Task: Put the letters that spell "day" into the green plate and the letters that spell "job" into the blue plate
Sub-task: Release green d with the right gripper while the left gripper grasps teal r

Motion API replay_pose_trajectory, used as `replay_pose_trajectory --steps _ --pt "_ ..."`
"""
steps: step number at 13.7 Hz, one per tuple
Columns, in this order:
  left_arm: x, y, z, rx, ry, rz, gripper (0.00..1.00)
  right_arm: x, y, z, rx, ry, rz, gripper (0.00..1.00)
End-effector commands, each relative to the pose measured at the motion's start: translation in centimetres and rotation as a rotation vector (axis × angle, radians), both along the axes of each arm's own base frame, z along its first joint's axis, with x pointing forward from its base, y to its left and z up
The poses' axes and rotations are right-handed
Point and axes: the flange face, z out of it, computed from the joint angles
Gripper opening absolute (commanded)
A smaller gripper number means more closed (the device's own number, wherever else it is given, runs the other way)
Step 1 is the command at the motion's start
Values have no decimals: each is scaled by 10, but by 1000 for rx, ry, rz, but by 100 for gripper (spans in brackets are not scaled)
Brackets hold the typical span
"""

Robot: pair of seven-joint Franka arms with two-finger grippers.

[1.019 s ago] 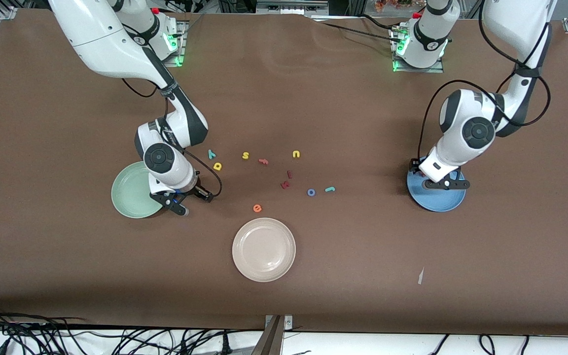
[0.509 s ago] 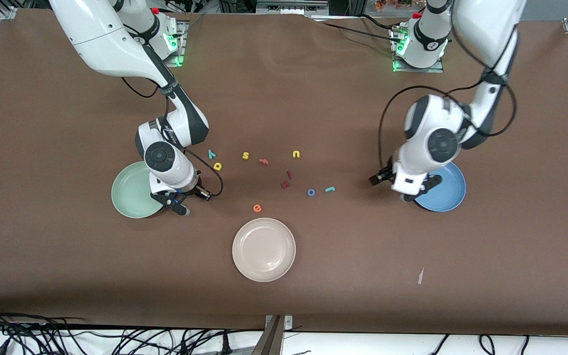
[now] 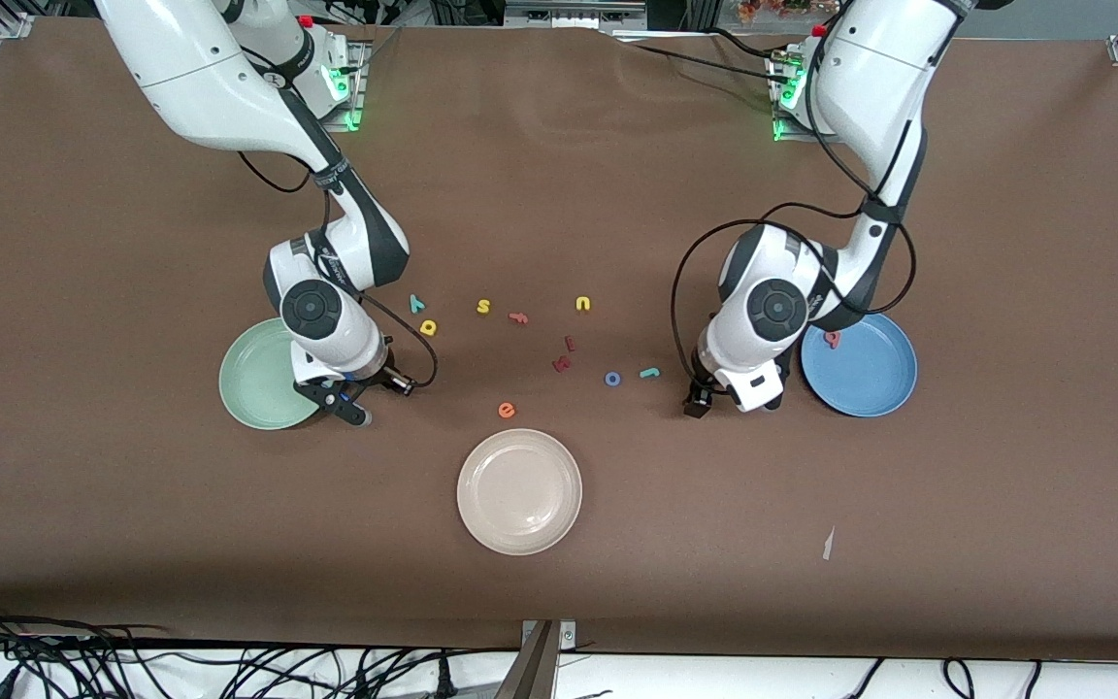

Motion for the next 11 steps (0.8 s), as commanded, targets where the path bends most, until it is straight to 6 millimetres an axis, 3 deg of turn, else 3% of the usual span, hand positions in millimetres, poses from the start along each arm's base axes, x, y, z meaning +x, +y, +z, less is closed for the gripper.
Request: replay_pose_trajectory --steps 1,4,7,9,11 --pt "3 -22 -1 46 -13 177 99 10 -19 33 -34 35 54 10" --pt "-6 -37 -10 66 -6 259 99 23 -56 60 -62 74 132 10" --pt "-21 -57 -24 81 14 309 98 24 -105 81 -66 127 215 10" --pt "-23 -58 -35 84 17 315 97 9 -143 78 -62 140 229 10" --pt "-23 -60 -35 77 12 316 95 -15 -155 70 -41 107 237 11"
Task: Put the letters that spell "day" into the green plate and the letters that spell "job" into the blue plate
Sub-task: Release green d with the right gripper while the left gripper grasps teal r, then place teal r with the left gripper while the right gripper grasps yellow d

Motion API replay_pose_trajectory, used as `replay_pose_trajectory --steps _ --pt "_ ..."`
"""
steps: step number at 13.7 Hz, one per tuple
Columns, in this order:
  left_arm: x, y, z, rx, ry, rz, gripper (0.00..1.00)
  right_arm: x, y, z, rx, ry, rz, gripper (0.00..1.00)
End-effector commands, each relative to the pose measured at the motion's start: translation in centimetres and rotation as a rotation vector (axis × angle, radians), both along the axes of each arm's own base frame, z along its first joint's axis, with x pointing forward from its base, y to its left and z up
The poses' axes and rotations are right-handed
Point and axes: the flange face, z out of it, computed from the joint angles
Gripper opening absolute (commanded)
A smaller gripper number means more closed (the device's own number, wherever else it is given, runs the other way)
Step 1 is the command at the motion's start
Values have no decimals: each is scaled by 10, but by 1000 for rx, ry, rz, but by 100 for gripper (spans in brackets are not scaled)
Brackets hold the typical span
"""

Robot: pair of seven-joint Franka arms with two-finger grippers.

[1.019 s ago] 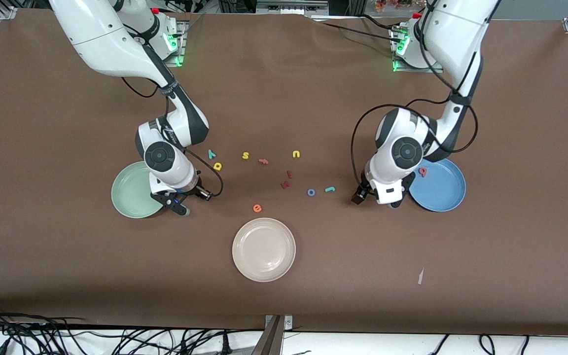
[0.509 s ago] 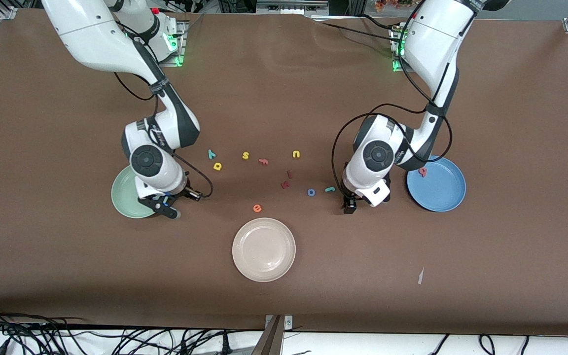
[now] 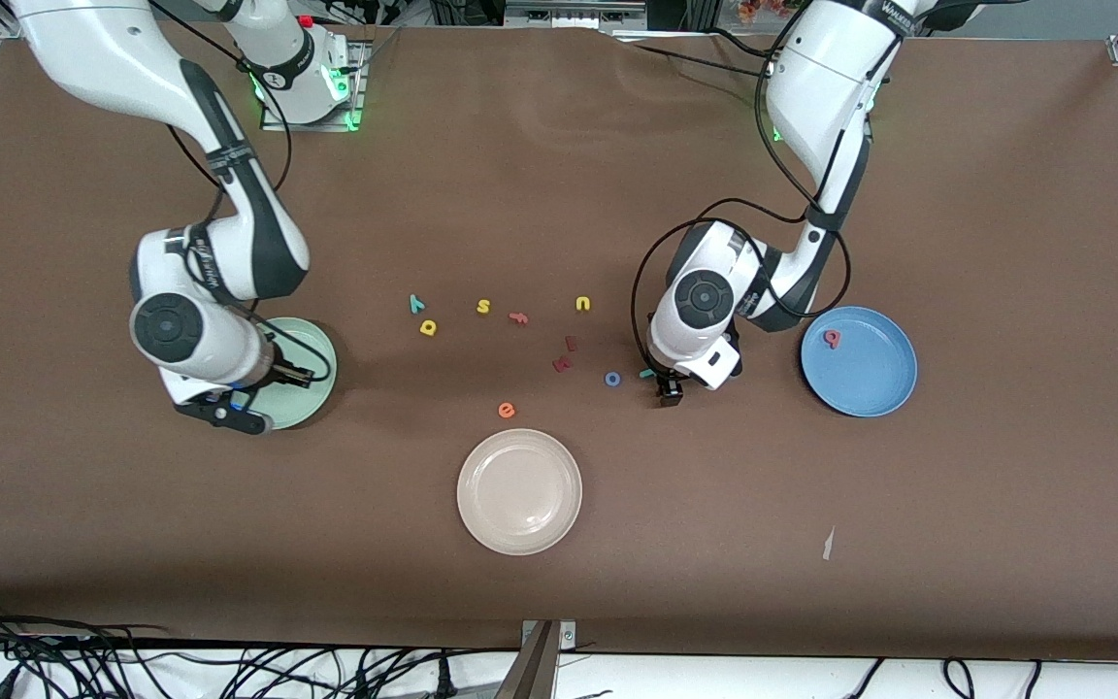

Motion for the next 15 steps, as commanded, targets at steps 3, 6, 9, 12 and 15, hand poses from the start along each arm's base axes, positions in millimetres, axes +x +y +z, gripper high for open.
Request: replay_pose_trajectory --steps 3,6,9,12,15 --pt "5 -4 -1 9 -19 30 91 -55 -12 -15 36 -52 21 15" --pt "12 -9 1 -3 -30 40 89 -55 -9 -15 37 -62 9 91" --pt "18 -16 4 -11 -45 74 88 -48 30 -2 54 -95 -82 92" --pt "13 -20 -3 -3 -37 64 87 -56 86 3 82 -108 -179 92" --pt "13 -20 -6 1 -34 63 80 -72 127 6 100 -102 -261 92"
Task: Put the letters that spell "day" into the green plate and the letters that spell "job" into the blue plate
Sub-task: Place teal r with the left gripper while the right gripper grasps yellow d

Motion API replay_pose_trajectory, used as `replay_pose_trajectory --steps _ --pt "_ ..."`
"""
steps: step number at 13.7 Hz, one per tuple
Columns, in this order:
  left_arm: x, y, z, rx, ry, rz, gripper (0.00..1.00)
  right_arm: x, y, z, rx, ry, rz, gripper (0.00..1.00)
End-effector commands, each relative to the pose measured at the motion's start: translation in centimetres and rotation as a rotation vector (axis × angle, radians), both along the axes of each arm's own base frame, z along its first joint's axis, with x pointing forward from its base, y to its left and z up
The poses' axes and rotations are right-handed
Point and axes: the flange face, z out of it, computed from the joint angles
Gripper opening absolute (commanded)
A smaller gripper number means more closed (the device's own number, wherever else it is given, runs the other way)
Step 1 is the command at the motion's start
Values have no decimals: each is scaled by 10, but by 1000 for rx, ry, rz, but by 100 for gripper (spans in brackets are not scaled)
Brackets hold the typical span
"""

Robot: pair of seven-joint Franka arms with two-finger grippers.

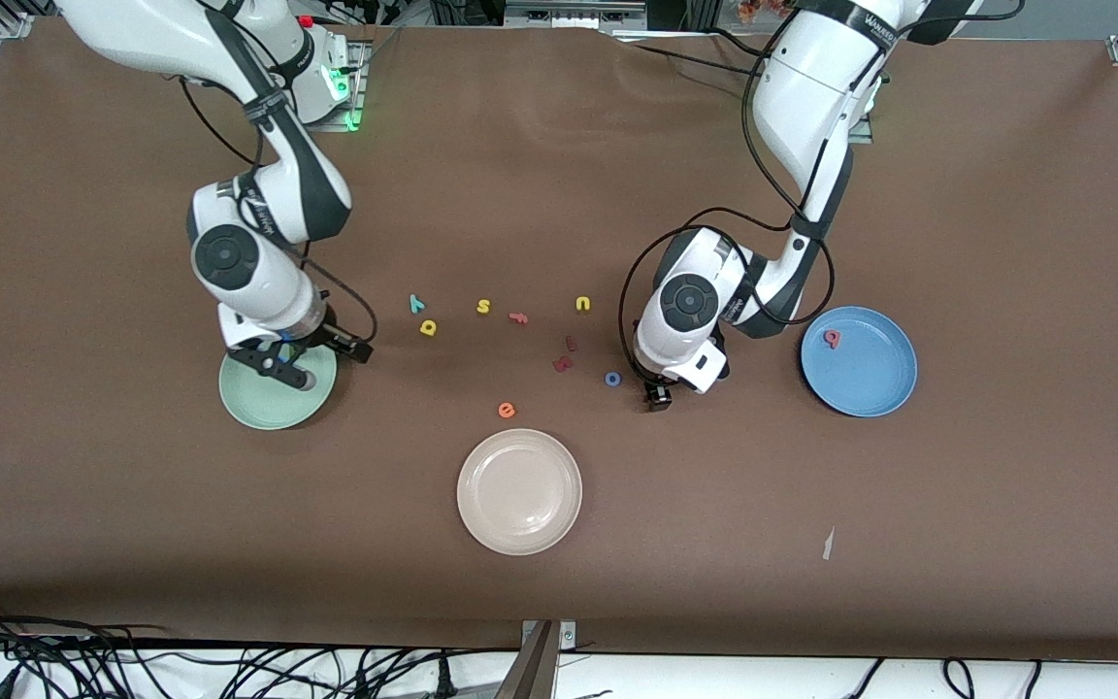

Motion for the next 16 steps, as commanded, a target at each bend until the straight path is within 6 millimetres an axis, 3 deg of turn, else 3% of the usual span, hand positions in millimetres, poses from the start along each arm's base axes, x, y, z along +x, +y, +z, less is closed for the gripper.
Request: replay_pose_trajectory --steps 1,4,6,10,12,16 --pt "2 -4 -4 16 -5 11 66 -14 35 7 31 3 -93 92" --pt "2 0 -6 24 -5 8 16 -24 62 6 50 -4 -115 92" --pt "2 1 -9 28 0 1 0 -33 85 -3 62 -12 -114 89" --pt "1 3 -13 31 5 1 0 -39 90 -26 81 -25 -103 87" --pt "3 3 -10 29 2 -35 0 -42 91 -33 94 -39 -95 81" --pt "5 8 10 34 28 -328 0 -47 88 -53 99 -50 -82 81"
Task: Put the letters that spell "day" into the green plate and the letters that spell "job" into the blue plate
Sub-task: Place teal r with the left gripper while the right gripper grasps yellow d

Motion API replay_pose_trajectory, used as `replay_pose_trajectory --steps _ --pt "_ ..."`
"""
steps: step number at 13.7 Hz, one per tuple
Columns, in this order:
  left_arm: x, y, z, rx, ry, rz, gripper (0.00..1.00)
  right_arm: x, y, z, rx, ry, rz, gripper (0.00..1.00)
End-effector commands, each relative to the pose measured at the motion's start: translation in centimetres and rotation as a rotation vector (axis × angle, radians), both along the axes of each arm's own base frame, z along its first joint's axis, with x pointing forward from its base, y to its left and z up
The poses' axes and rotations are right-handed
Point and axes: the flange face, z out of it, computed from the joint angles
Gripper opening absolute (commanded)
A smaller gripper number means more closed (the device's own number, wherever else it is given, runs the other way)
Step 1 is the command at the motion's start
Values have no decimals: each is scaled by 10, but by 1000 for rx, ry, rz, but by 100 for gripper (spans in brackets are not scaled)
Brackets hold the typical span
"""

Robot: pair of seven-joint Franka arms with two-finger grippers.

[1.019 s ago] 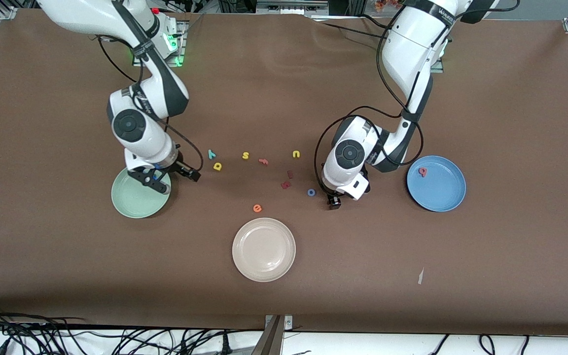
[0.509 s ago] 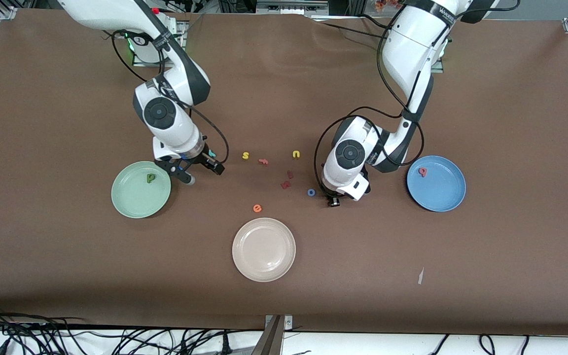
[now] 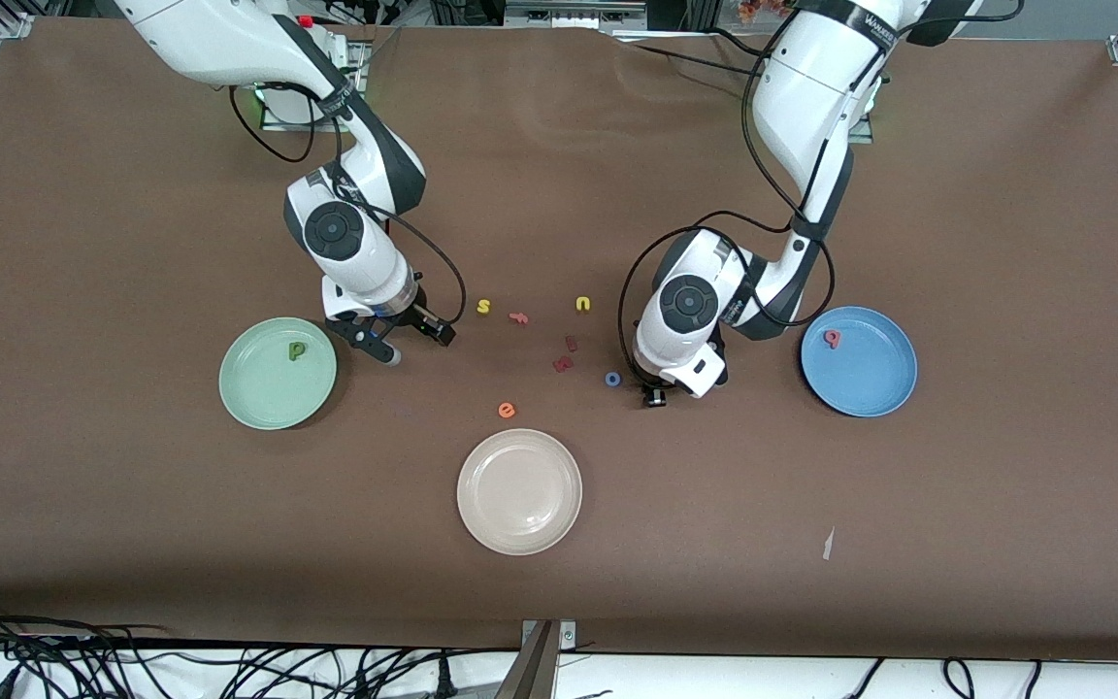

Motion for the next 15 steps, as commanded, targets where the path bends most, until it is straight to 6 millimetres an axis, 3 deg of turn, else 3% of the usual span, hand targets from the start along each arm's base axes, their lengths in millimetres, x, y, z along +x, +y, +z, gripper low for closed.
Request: replay_pose_trajectory --steps 1,5,9,12,15 --pt "0 11 12 36 51 -258 0 -10 -4 -14 11 -26 9 81" --pt "3 45 31 26 171 -623 0 -20 -12 -34 11 -35 22 81" --pt "-2 77 61 -35 300 -938 0 -26 -2 -36 9 -33 41 76" --pt "11 139 74 -112 374 -1069 0 -28 0 -40 -5 -38 48 65" --pt "23 210 70 -162 445 -1169 0 -27 -3 -48 -5 -46 48 64"
